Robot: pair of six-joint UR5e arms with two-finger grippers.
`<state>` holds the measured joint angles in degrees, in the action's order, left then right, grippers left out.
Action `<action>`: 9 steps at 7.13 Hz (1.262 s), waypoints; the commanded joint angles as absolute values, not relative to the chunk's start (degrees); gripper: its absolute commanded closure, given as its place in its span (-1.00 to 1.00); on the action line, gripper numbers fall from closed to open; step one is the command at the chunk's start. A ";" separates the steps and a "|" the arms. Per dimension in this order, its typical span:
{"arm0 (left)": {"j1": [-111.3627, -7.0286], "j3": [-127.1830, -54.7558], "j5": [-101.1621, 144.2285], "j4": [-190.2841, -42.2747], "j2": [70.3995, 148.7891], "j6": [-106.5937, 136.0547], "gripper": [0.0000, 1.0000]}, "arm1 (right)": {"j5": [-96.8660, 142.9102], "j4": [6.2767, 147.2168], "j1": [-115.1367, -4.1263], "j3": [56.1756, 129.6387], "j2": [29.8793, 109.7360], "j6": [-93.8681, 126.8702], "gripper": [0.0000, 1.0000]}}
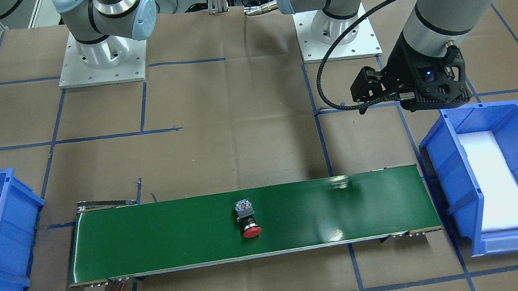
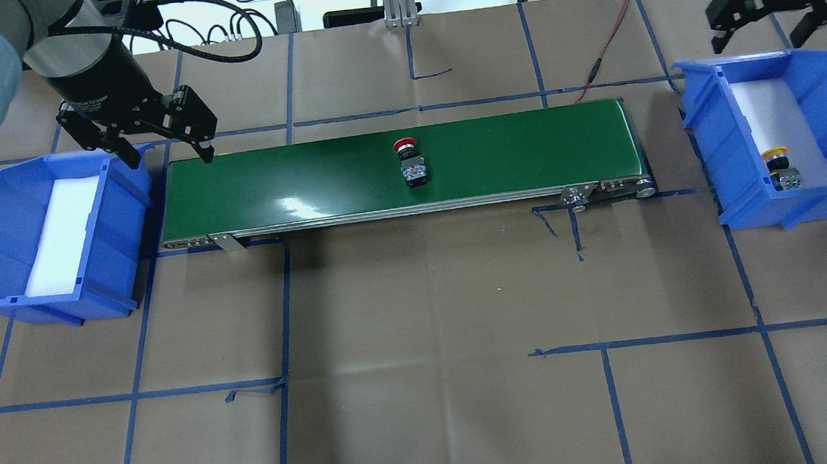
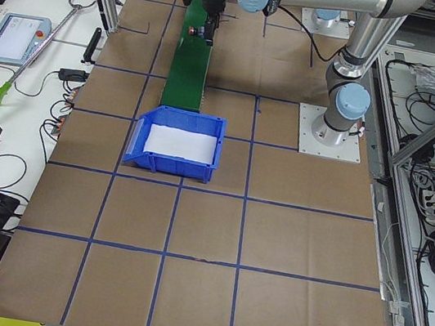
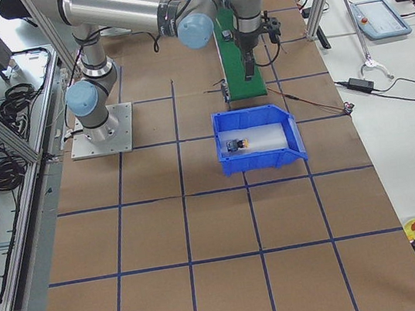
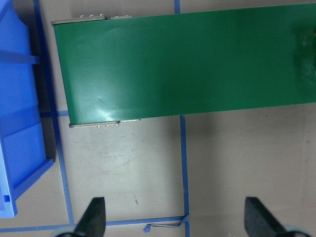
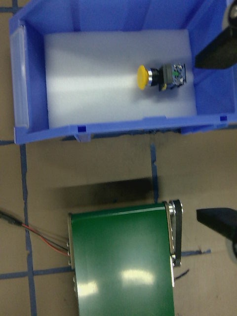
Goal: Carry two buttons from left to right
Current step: 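Return the right gripper above the conveyor end and wait for the red button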
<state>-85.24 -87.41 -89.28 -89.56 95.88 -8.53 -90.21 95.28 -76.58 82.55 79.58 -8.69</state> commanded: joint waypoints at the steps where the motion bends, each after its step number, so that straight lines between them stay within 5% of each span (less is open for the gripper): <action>1: -85.17 -87.27 -89.21 -89.56 95.89 -8.53 -0.99 | -91.22 95.27 -89.51 82.27 79.81 3.98 -0.99; 9: -85.17 -86.57 -89.21 -89.56 96.06 -8.53 -0.99 | -90.35 98.50 -90.97 83.93 74.80 6.25 -0.99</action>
